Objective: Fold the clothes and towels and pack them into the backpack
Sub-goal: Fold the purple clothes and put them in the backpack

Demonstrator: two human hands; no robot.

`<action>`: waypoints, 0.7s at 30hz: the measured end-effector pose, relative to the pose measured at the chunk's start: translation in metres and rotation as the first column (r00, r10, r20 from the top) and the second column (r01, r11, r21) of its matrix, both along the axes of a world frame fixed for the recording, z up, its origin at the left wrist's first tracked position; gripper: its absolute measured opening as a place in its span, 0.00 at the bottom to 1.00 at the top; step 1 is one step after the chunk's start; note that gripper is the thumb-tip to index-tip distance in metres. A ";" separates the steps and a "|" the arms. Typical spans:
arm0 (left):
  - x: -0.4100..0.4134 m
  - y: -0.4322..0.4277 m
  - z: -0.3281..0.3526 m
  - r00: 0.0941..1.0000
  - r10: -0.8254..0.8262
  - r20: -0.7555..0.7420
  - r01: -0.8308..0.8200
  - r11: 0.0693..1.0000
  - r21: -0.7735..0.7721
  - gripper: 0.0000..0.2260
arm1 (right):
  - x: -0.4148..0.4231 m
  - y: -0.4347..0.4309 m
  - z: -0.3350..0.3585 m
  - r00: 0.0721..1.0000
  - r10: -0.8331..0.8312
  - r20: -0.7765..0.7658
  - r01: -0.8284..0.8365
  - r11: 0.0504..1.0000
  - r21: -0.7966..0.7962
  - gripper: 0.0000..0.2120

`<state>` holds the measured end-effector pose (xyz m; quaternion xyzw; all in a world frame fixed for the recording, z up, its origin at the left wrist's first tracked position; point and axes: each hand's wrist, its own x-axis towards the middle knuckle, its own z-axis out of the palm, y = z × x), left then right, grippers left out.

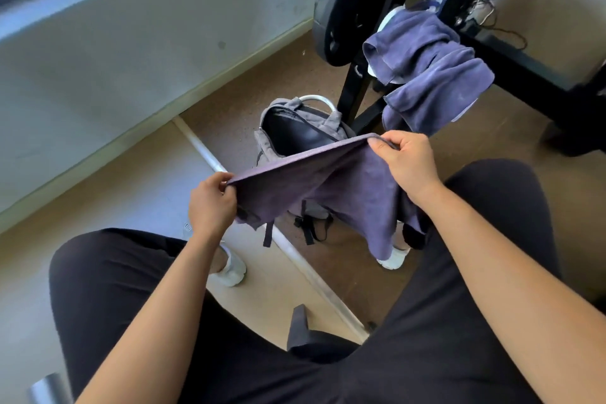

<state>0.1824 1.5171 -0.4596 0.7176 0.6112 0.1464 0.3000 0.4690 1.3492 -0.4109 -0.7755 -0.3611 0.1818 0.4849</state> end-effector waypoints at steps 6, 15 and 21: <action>-0.011 0.015 0.001 0.927 0.309 0.213 -0.308 0.951 -0.039 0.13 | 0.025 -0.011 -0.005 0.991 0.069 0.111 -0.044 0.975 -0.218 0.11; -0.031 0.044 -0.014 0.738 0.571 0.360 -0.493 0.820 -0.291 0.13 | 0.042 -0.015 -0.027 0.994 -0.025 0.110 0.071 0.898 -0.434 0.14; -0.020 0.028 0.000 0.830 0.415 0.372 -0.309 0.898 -0.312 0.10 | 0.023 -0.009 -0.028 0.877 -0.185 -0.443 0.071 0.963 -0.261 0.15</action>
